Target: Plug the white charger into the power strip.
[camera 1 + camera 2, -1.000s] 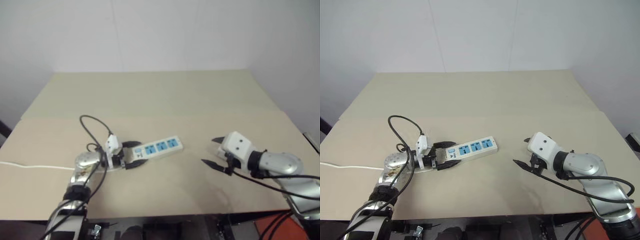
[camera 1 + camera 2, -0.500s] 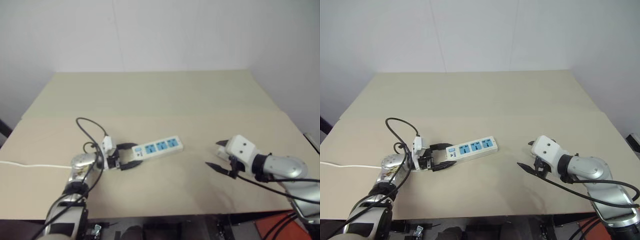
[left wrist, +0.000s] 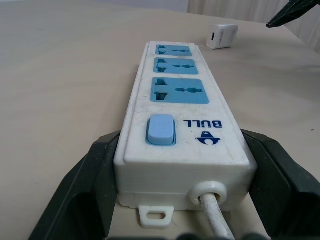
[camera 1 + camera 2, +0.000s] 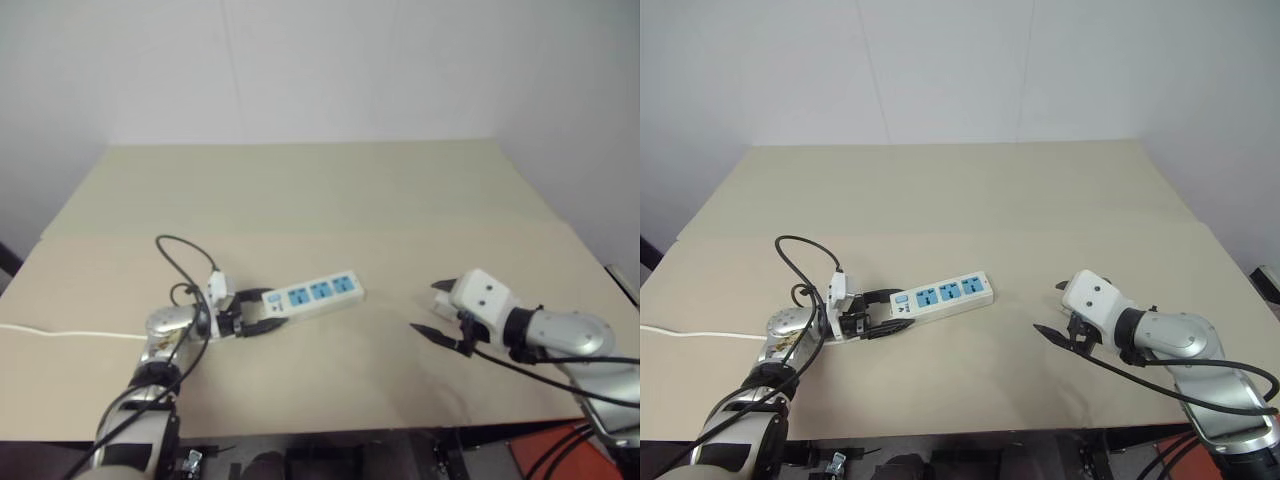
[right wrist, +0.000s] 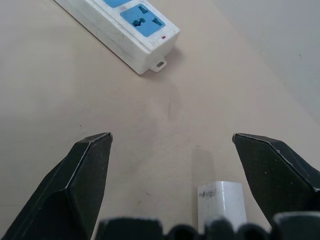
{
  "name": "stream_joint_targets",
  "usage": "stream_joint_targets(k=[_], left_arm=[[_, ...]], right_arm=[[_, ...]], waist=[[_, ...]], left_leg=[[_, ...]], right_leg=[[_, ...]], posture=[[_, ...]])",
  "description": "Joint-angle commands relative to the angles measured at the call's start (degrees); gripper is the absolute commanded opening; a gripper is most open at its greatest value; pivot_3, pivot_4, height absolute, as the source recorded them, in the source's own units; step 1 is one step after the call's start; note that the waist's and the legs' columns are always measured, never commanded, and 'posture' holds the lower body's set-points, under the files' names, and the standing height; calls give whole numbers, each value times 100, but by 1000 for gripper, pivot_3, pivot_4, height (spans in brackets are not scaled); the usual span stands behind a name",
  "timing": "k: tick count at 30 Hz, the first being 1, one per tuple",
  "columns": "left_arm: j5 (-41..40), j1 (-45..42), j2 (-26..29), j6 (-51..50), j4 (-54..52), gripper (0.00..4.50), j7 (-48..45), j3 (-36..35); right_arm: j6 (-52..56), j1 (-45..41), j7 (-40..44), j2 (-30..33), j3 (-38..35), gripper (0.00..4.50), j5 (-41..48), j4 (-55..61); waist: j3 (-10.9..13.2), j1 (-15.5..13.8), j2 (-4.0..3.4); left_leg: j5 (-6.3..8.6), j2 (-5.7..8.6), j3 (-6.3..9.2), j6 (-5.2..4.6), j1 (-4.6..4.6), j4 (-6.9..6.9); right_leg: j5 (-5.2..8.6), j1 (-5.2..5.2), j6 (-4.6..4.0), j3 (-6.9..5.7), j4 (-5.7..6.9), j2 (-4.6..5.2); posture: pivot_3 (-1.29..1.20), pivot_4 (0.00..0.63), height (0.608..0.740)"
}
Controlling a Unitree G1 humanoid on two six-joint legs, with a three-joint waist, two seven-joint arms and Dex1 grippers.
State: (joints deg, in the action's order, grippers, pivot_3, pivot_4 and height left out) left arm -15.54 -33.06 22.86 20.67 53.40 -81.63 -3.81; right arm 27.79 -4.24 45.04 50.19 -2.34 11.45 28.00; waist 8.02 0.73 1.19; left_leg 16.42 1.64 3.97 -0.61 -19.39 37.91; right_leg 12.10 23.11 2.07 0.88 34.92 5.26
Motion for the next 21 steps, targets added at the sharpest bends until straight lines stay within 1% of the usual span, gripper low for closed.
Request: stream_joint_targets(k=[1, 4, 6, 9, 13, 15, 19, 21], left_arm=[[249, 28, 76, 89, 22, 3273, 222, 103], [316, 37, 62, 158, 8, 3273, 187, 189], [284, 50, 41, 158, -84, 3273, 76, 229], [278, 41, 54, 172, -236, 3273, -106, 324], [188, 22, 37, 50, -497, 3273, -361, 412], [187, 25, 48, 5, -606, 3273, -509, 484], [201, 78, 74, -89, -807, 3273, -628, 585], [266, 138, 93, -80, -929, 3273, -588, 646]], right_arm=[[-34, -284, 112, 99, -56, 4500, 4, 35], [428, -780, 415, 332, 223, 4500, 53, -79], [944, -1449, 733, 570, 631, 4500, -8, -279], [1672, -2714, 1369, 891, 1557, 4500, -330, -827], [2266, -4073, 2126, 849, 2588, 4500, -647, -1699], [2433, -4724, 2456, 731, 3267, 4500, -1068, -2311], [2596, -5490, 2798, 430, 4170, 4500, -1734, -3271], [2598, -5704, 3020, 351, 4507, 4500, -1996, -3565]], waist=[[0, 0, -1], [-2, 3, -4], [-3, 9, -4], [-3, 14, -5], [-3, -5, -6], [-4, -9, -7], [-6, -7, -9], [-7, -5, -11]], left_leg=[[0, 0, 0, 0, 2, 0], [0, 1, -1, 0, 8, 0], [0, 0, 0, 0, 9, 0], [0, -1, 1, 0, 6, 0], [1, -1, 5, -1, -12, -2], [1, 0, 11, -1, -34, -1], [0, 7, 13, 0, -82, 4], [-7, 14, 12, 12, -101, 4]], right_leg=[[0, -2, 0, 0, 0, 0], [0, -7, 0, 2, 1, 1], [0, -8, 0, 0, 1, 0], [-1, -4, -1, -1, -1, 0], [0, 13, -3, -7, -5, 0], [0, 24, -3, -15, -3, 1], [-3, 71, -3, -15, 9, 7], [-4, 105, -3, -13, 18, 12]], posture=[[0, 150, 740], [0, 150, 740], [0, 150, 740], [0, 150, 740], [0, 150, 740], [0, 150, 740], [0, 150, 740], [0, 150, 740]])
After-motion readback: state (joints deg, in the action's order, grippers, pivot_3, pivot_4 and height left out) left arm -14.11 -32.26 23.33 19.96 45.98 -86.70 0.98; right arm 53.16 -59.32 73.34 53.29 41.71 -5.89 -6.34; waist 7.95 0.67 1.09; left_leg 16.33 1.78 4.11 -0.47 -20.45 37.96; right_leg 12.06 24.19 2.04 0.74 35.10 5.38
